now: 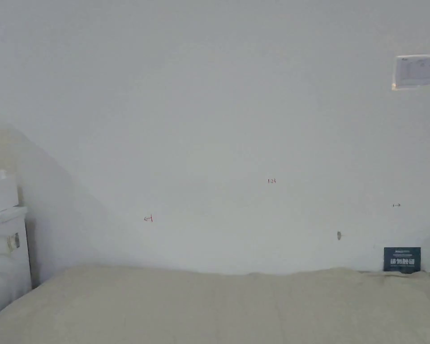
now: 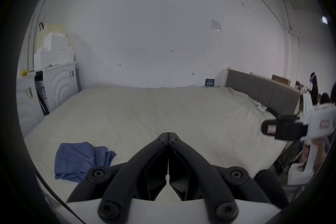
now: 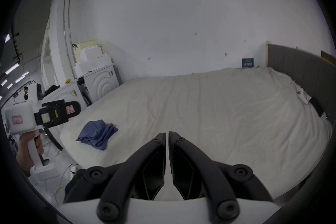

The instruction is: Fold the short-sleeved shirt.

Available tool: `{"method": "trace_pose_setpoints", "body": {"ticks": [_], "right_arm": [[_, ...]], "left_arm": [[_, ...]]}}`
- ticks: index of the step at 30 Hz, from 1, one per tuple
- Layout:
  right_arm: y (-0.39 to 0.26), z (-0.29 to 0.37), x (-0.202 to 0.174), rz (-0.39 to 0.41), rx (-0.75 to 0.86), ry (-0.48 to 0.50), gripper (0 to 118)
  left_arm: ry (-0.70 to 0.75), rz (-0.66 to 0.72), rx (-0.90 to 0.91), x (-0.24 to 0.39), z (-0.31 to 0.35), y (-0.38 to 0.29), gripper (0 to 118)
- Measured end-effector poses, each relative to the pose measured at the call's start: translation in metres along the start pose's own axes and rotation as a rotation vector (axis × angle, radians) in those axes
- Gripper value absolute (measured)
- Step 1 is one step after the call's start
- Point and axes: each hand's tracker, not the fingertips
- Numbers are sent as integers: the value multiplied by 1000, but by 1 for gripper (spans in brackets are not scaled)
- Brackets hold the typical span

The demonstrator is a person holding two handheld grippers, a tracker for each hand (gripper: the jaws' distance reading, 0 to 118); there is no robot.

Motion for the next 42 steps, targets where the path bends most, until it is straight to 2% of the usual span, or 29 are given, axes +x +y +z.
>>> {"method": "trace_pose_setpoints", "body": {"ticks": [8, 11, 12, 13, 14, 15, 16, 18, 19, 20, 22, 29, 33, 42], "right_arm": [[-1, 2, 0, -19, 6, -7, 3], [-2, 2, -2, -16, 4, -5, 3], [-2, 2, -3, -16, 7, -11, 5], [-1, 2, -3, -14, 9, -15, 10], [-1, 2, -4, -11, 17, -17, 26], [1, 2, -6, -6, 25, -28, 26], [2, 2, -8, -2, 24, -36, 32], [4, 3, -10, 29, 33, -49, 62], [4, 5, -11, 42, 45, -54, 70], [5, 6, -13, 47, 51, -59, 74], [5, 7, -15, 50, 57, -75, 76], [0, 16, -24, 83, 55, -108, 77], [1, 21, -22, 30, 71, -69, 77], [8, 16, -20, 47, 76, -106, 77]], "left_arm": [[24, 34, -34, -3, 4, -2, 2], [38, -69, -52, -4, 8, 4, 3], [52, -63, -54, 0, 7, 7, 6], [43, -50, -53, -2, 8, 10, 14], [37, -33, -41, -4, 10, 12, 34], [23, -1, -25, -5, 11, 14, 34], [10, 17, -29, -4, 12, 16, 39], [3, 17, -33, -2, 15, 18, 74], [14, -3, -35, 0, 16, 18, 86], [18, -19, -33, 3, 16, 18, 103], [27, -42, -35, 5, 16, 19, 118], [-8, 31, -32, 2, 23, 22, 118], [8, 74, -20, 3, 22, 18, 118], [0, 62, -44, 10, 16, 16, 118]]}}
